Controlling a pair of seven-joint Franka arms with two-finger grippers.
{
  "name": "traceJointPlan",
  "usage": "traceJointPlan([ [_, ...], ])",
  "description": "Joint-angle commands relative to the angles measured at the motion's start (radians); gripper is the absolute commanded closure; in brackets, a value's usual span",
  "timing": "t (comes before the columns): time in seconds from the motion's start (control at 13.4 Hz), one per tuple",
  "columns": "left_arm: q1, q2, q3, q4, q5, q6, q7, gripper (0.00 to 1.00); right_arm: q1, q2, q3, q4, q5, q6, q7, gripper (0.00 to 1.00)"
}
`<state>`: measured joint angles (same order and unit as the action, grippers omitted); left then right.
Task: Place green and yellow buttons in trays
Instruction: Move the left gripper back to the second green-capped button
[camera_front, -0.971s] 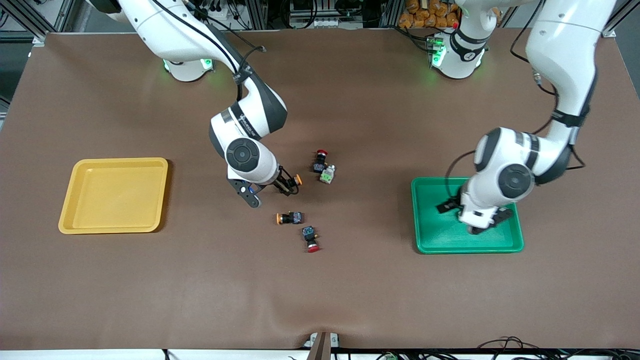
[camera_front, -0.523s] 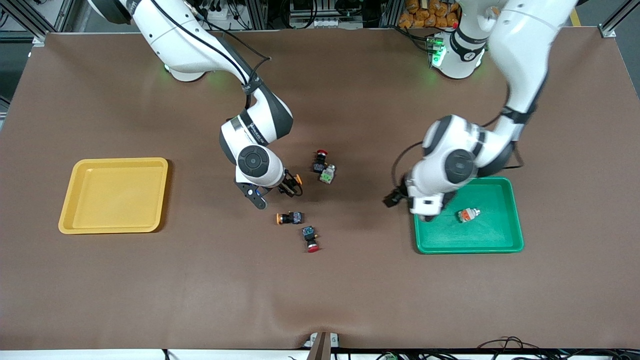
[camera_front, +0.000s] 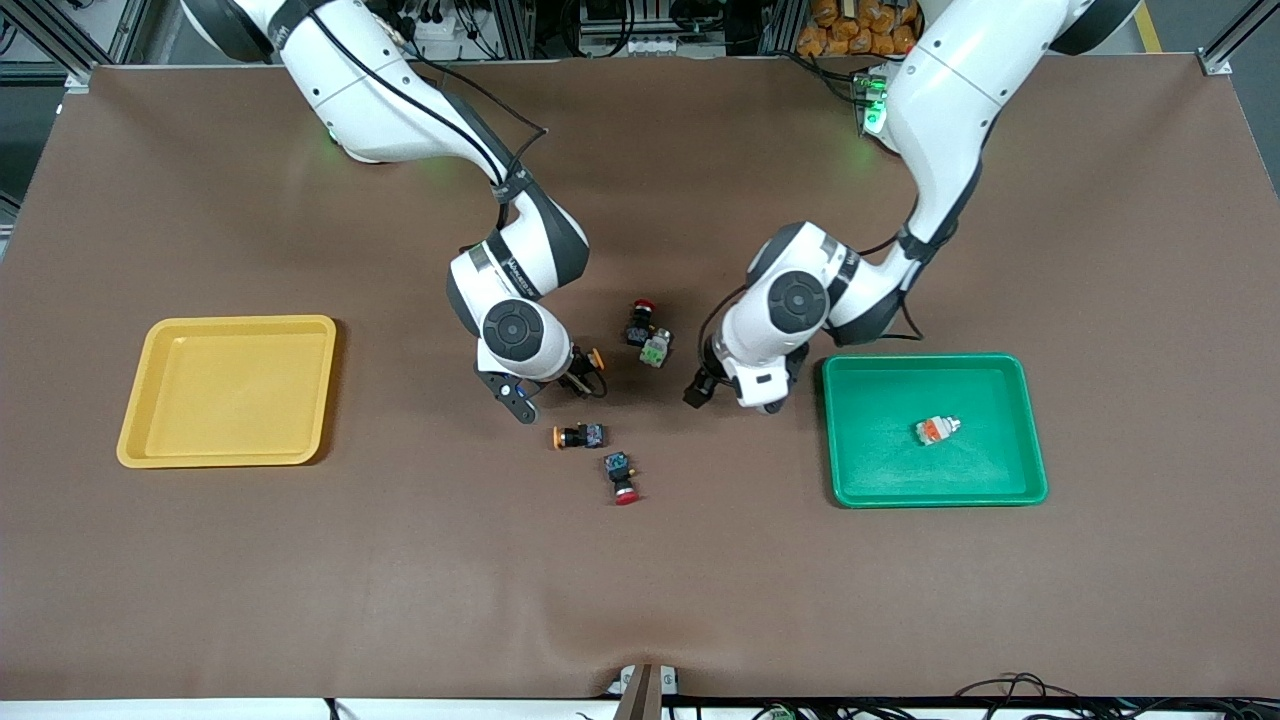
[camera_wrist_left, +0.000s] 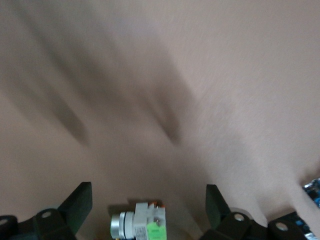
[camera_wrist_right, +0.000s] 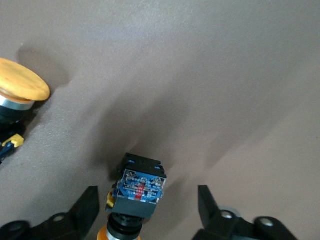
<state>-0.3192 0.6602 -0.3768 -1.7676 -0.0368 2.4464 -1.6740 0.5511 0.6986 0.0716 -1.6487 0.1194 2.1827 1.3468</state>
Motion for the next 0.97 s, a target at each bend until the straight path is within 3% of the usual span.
traceJointPlan([
  [0.0,-0.034,0.027,0.006,0.017,-0.017,0.041,-0.062,0.0,0.02,0.007,-0.01,-0.003,-0.009,0.017,0.015,0.43],
  [0.37,-0.092,0.052,0.007,0.011,-0.017,0.091,-0.133,0.0,0.018,0.004,-0.01,-0.003,-0.009,0.011,0.014,0.97],
  [0.52,-0.107,0.065,0.009,0.011,-0.017,0.094,-0.138,0.0,0.007,-0.011,-0.01,0.0,-0.009,-0.003,0.006,1.0],
  [0.9,-0.13,0.081,0.013,-0.013,-0.015,0.111,-0.139,0.0,-0.049,-0.108,-0.033,0.029,-0.012,-0.242,-0.098,1.0],
])
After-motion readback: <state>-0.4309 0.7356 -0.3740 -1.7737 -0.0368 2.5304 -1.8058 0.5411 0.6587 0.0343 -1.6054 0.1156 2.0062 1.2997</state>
